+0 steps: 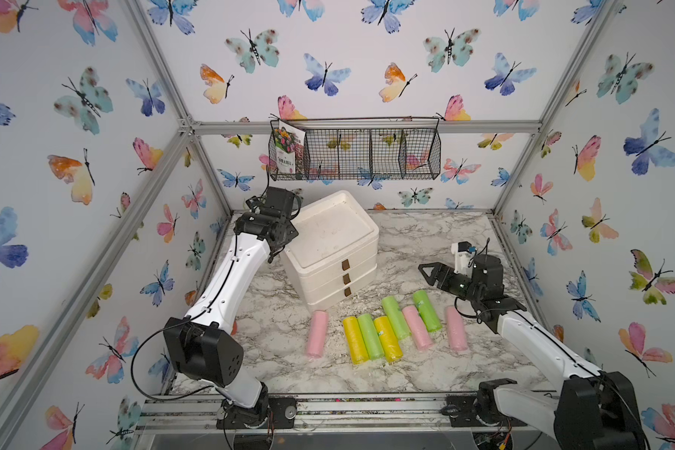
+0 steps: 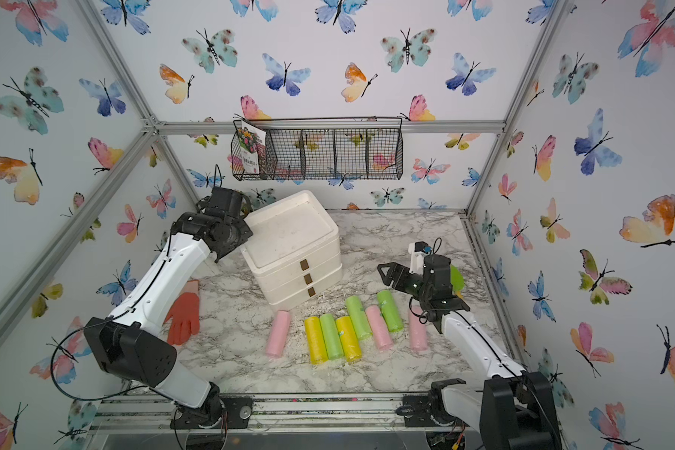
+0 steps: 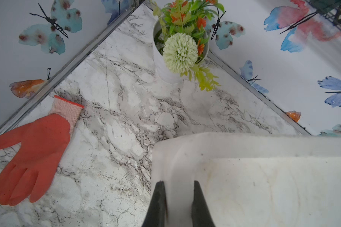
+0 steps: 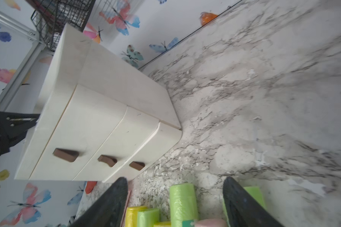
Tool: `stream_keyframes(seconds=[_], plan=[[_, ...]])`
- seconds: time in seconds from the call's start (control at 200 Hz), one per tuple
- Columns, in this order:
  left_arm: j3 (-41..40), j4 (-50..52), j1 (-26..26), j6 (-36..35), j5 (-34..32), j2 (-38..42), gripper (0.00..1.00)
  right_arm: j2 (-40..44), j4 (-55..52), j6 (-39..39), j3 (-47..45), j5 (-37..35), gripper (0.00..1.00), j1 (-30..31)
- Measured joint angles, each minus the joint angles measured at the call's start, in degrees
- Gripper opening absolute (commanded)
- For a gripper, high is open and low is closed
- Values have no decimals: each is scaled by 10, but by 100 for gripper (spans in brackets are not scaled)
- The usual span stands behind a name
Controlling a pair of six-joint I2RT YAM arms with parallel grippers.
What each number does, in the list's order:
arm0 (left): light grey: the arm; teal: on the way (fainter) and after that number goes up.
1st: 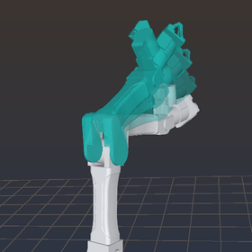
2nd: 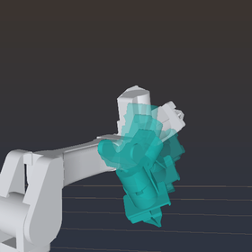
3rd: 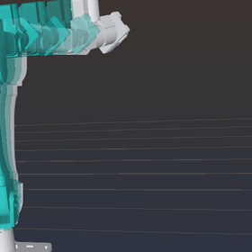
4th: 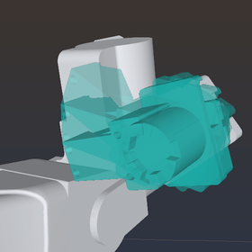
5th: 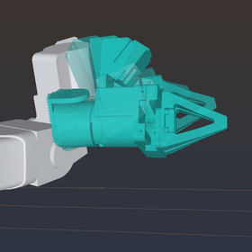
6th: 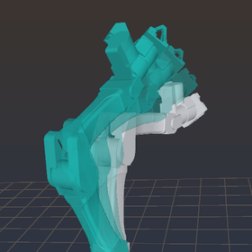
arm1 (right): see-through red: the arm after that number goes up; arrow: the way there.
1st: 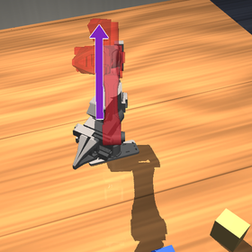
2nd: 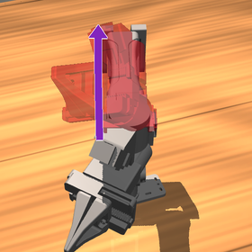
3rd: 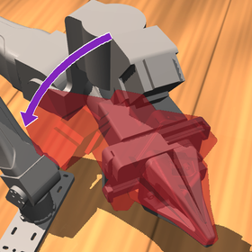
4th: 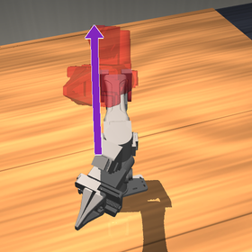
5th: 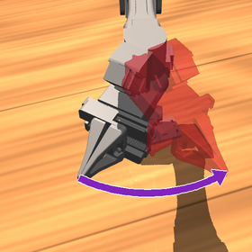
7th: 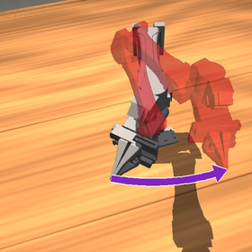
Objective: Sort the rolls of trash bags by color and place them into the drawer
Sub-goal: Adjust the storage box at the center of the board.
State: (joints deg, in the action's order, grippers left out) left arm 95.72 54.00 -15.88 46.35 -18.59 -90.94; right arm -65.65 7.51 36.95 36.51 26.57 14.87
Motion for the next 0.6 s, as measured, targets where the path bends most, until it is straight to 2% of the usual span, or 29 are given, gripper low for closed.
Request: stream_keyframes(seconds=[0.295,0.601], plan=[[23,19,-3,7,-4,-16,0,-43,130,88,32,7,78,138],[37,33,-4,12,-2,-26,0,-123,221,130,36,-25,77,196]])
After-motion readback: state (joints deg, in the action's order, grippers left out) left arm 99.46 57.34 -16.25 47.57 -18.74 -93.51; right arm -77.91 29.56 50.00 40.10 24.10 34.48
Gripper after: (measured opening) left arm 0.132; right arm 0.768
